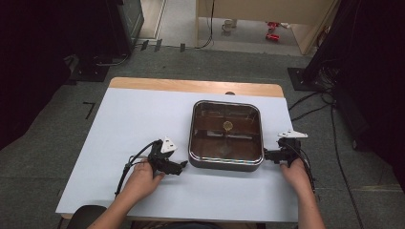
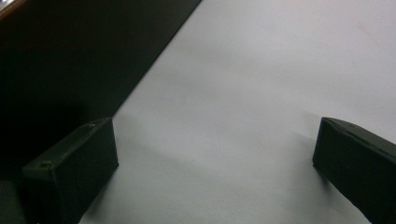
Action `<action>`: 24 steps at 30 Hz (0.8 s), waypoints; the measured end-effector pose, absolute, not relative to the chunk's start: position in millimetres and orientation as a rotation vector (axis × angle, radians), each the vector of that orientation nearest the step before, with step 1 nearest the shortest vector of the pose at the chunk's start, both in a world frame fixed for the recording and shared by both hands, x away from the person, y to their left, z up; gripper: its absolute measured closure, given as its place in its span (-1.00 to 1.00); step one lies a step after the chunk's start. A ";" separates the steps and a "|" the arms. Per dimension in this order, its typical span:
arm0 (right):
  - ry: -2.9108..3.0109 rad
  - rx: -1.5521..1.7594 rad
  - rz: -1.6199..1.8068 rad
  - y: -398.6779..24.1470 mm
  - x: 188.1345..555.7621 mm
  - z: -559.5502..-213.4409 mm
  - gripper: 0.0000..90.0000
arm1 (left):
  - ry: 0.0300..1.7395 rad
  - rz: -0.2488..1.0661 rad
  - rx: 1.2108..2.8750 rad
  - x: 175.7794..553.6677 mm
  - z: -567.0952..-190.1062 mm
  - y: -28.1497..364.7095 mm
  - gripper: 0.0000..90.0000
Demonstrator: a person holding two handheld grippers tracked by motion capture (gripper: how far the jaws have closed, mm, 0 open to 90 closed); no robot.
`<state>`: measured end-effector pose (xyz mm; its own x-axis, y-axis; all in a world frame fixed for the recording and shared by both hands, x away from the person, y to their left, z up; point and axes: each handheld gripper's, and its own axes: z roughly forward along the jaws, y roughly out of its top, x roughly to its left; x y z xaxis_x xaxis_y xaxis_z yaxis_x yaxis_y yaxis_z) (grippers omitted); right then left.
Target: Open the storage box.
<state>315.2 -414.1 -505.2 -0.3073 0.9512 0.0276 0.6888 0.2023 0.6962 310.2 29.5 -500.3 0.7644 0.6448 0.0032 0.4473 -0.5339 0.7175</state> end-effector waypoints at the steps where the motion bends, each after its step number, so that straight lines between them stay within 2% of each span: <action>1: 2.074 1.527 0.865 -414.1 315.2 -505.2 -1.00 | 0.811 0.347 2.225 310.2 -500.3 29.5 -0.81; 19: 2.073 1.526 0.864 -413.9 315.1 -505.2 -1.00 | 0.823 0.350 2.225 310.0 -499.9 28.1 -0.81; 24: 2.073 1.526 0.864 -413.9 315.1 -505.2 -1.00 | 0.857 0.349 2.272 311.1 -495.5 24.0 -0.81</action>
